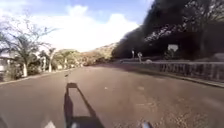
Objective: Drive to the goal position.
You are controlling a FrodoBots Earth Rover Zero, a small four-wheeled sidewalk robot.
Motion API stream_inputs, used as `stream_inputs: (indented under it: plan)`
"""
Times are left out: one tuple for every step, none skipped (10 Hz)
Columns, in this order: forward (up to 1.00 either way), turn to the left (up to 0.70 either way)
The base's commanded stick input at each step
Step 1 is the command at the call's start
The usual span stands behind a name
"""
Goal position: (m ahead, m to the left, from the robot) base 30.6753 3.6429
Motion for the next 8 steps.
stream_inputs:
  plan:
    - [0.85,-0.14]
    - [0.85,-0.14]
    - [0.85,-0.10]
    - [0.85,-0.06]
    - [0.85,-0.03]
    - [0.85,-0.03]
    - [0.85,-0.04]
    - [0.85,0.00]
